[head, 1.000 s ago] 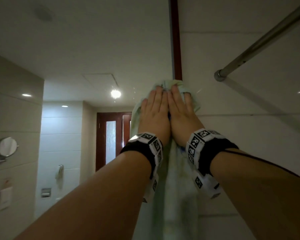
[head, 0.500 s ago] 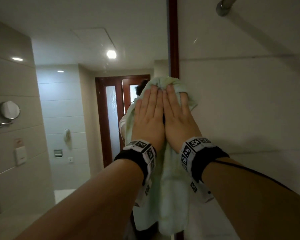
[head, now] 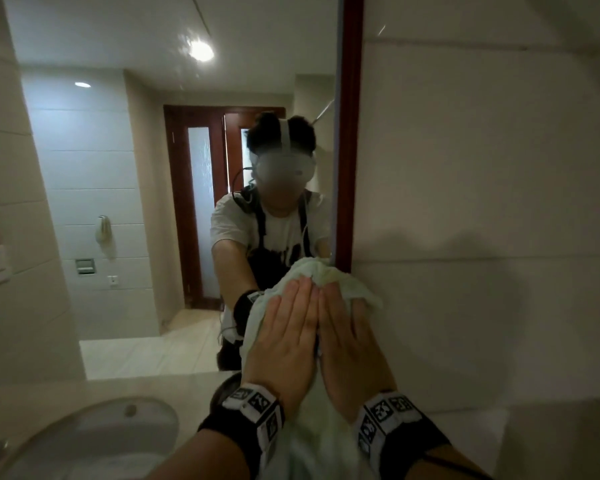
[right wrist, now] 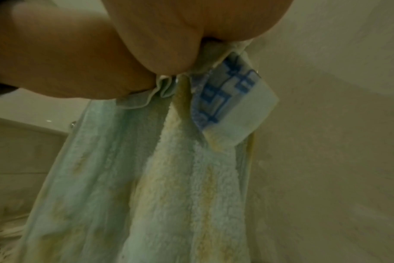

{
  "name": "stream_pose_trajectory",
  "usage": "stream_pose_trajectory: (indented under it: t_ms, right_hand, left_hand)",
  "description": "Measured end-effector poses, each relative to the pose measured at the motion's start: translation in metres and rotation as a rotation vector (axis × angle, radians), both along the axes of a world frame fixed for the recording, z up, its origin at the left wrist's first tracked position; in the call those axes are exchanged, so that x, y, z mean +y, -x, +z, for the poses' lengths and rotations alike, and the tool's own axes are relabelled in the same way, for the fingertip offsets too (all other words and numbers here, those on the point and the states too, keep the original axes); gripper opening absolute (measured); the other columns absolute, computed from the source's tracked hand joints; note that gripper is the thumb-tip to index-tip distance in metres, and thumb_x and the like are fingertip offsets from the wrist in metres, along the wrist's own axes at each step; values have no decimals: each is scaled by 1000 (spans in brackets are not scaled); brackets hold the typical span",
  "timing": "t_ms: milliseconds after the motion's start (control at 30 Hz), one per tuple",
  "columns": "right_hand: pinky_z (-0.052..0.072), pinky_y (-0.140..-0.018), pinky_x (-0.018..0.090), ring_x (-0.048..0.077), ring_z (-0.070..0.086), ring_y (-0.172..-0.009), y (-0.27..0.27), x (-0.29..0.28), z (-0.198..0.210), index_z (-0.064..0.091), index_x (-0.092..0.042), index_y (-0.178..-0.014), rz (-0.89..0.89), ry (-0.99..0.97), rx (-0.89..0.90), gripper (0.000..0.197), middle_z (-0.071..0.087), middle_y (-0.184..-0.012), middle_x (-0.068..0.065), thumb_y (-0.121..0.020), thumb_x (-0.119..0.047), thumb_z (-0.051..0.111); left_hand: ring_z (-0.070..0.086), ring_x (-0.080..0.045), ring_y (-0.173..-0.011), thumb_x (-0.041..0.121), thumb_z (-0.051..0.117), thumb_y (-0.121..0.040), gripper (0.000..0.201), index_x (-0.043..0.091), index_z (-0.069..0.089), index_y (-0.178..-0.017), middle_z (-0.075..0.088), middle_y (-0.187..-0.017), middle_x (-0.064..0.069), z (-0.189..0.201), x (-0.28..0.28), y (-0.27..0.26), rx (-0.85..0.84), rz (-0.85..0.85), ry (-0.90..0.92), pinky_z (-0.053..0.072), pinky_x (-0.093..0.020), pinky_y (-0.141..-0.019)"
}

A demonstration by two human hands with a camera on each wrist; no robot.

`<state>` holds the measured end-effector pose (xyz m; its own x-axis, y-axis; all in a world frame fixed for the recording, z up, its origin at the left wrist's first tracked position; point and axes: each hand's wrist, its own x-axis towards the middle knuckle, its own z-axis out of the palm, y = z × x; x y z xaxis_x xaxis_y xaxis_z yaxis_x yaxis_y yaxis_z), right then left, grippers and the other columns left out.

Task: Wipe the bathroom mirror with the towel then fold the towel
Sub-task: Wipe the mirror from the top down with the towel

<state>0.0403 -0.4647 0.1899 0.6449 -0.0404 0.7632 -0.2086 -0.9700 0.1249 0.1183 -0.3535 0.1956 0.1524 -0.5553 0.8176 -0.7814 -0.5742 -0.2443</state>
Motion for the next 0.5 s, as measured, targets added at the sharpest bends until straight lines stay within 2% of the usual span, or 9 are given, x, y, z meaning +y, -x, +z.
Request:
stream_pose_trajectory:
  t_ms: [67, 133, 200, 267, 300, 400, 467, 500]
  right_hand:
    - [1, -125, 50, 41, 14, -153, 2, -1, 19, 2, -1, -159, -40, 95, 40, 77, -9, -167, 17, -97, -20, 44]
    - [3, -124, 54, 38, 4, -155, 3, 5, 55, 3, 2, -158, -74, 148, 35, 76, -4, -167, 20, -99, -19, 46]
    - [5, -123, 58, 38, -2, -155, 1, 8, 113, 2, 3, -158, -104, 184, 12, 69, 0, -167, 23, -103, -19, 38]
    - [4, -123, 60, 39, -2, -154, -10, 6, 186, 3, 3, -158, -140, 232, -60, 64, 2, -166, 23, -104, -15, 33]
    - [2, -123, 59, 38, -4, -154, -15, 5, 224, 2, 2, -158, -153, 226, -101, 65, 0, -167, 21, -104, -13, 34]
    - [-3, -125, 53, 40, -8, -153, -16, 8, 324, -6, -5, -159, -187, 167, -183, 74, -11, -168, 15, -101, -10, 40]
    - [-1, -125, 50, 43, -4, -153, -13, 11, 366, -1, -5, -159, -223, 188, -206, 74, -6, -168, 15, -100, -6, 42]
    - [1, -125, 50, 42, 0, -153, -15, 10, 375, 4, -3, -159, -232, 235, -239, 73, -1, -168, 17, -98, -6, 44]
  left_hand:
    - [12, -25, -156, 13, 44, -95, 69, 4, 19, -159, 13, -168, -14, 15, 3, 2, 33, -26, 13, 4, -42, -128]
    - [8, -24, -157, 12, 54, -96, 72, 6, 21, -160, 12, -168, -13, 50, 1, 7, 94, -43, 87, 1, -40, -129]
    - [4, -24, -158, 19, 53, -99, 72, 8, 19, -161, 10, -170, -13, 106, -4, 9, 89, -40, 121, -1, -42, -128]
    - [4, -27, -158, 20, 44, -102, 67, 7, 16, -162, 8, -170, -15, 178, -7, 5, -7, 17, 127, 4, -46, -128]
    - [3, -28, -158, 21, 42, -103, 66, 6, 14, -162, 6, -170, -16, 218, -7, 0, -54, 49, 134, 5, -47, -128]
    - [-2, -27, -158, 25, 38, -104, 70, 8, 6, -163, -2, -171, -12, 326, -2, -11, -99, 128, 120, -5, -41, -125]
    - [-3, -28, -158, 33, 41, -102, 76, 8, 3, -163, -3, -171, -12, 369, 0, -13, -98, 167, 73, -6, -39, -124]
    - [-2, -28, -158, 37, 43, -100, 80, 8, 3, -163, -2, -171, -12, 377, -1, -14, -102, 160, 61, -5, -40, -125]
